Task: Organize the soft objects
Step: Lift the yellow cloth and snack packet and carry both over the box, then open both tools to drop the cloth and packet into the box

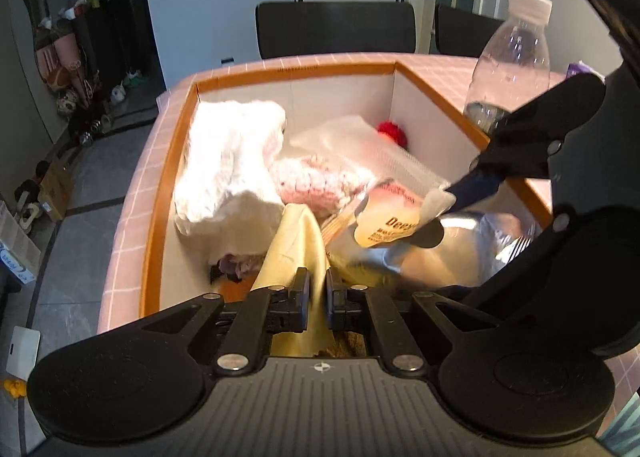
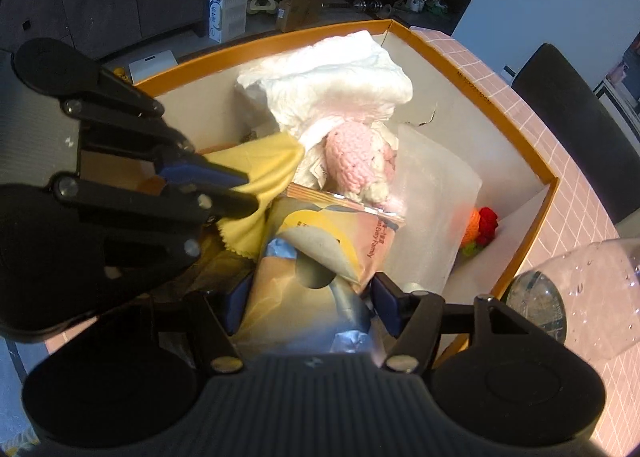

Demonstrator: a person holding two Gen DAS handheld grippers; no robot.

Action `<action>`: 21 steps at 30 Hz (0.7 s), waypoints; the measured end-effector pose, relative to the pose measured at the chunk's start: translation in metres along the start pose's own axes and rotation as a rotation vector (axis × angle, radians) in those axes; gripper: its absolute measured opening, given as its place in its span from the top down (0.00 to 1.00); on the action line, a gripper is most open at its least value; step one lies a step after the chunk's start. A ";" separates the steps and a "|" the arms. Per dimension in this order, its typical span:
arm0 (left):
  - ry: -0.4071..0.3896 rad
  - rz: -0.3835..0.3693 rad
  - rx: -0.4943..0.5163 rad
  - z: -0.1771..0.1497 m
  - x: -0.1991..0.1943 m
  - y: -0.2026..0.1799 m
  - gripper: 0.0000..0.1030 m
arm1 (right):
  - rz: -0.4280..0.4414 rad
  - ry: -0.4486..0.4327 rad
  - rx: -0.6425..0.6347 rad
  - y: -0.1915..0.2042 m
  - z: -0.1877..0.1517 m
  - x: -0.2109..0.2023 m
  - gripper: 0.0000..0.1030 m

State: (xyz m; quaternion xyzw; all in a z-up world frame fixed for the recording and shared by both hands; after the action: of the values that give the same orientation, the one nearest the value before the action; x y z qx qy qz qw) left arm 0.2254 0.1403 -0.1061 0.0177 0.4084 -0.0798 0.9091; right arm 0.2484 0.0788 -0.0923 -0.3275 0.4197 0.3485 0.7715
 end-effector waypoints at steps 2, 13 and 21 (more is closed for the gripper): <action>0.004 0.007 -0.010 0.000 -0.001 0.001 0.88 | -0.001 -0.002 -0.006 0.000 -0.001 0.000 0.33; -0.049 0.076 -0.001 0.012 -0.028 0.001 0.48 | -0.035 -0.068 -0.043 -0.003 -0.002 -0.035 0.18; -0.165 0.103 0.016 0.030 -0.072 -0.012 0.43 | -0.067 -0.177 -0.015 -0.012 -0.010 -0.090 0.18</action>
State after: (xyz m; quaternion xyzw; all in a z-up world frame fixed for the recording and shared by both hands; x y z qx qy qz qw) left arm 0.1984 0.1352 -0.0323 0.0394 0.3301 -0.0373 0.9424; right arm 0.2174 0.0406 -0.0151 -0.3151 0.3359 0.3533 0.8143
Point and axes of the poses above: each gripper's, at about its wrist camera, not at the fingertips, and x roughly the way its jaws point, y to its left, z to its top, the point moved 7 cm from there along x, roughly the way its jaws point, and after that the axes turned 5 degrees about -x, right-handed, at the moved point
